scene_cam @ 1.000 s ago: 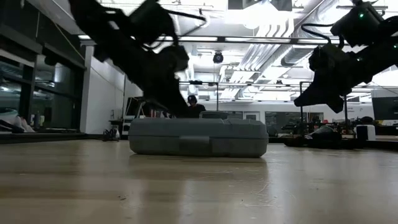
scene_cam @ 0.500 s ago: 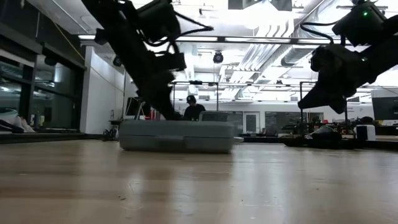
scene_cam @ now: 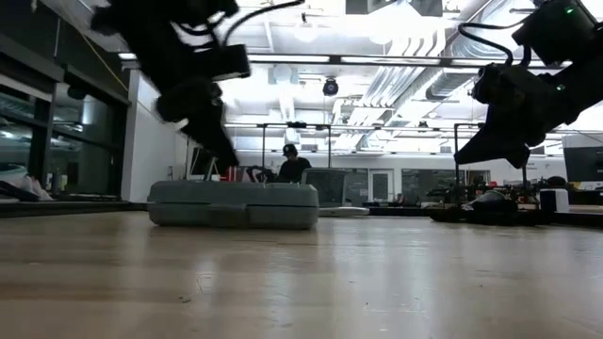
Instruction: Prefit tool cases
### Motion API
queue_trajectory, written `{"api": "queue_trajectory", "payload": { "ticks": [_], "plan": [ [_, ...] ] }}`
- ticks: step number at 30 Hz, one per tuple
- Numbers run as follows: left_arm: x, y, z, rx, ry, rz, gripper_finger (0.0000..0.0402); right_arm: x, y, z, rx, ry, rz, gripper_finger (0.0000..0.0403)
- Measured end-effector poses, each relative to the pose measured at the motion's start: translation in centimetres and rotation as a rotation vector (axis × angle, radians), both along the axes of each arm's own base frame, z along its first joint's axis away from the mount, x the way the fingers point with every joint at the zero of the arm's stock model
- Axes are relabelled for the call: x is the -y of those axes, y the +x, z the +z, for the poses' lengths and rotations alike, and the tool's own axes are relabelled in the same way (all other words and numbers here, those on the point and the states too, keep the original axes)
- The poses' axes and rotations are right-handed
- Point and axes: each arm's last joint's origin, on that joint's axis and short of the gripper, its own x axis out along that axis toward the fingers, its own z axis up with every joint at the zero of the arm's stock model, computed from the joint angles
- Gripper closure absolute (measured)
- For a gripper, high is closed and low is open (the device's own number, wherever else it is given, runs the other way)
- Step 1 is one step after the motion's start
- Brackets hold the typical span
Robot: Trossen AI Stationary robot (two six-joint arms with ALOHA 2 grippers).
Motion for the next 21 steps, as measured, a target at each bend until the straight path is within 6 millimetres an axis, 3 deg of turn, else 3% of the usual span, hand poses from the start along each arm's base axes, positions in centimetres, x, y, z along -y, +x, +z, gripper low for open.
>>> {"api": "queue_trajectory", "payload": {
  "ticks": [8, 16, 21],
  "plan": [
    [4.6, -3.0, -3.3, 0.024, 0.13, -0.03, 0.0386, -0.5, 0.0, 0.0, 0.0, -0.058, -0.032, 0.0403],
    [6.4, -3.2, -3.4, 0.066, 0.149, -0.083, 0.0292, -0.4, -0.1, 0.1, 0.001, -0.075, -0.062, 0.0403],
    [7.1, -3.0, -5.1, 0.041, 0.257, -0.095, 0.0233, -0.4, -0.1, 0.0, -0.002, -0.076, -0.061, 0.0403]
  ]
}}
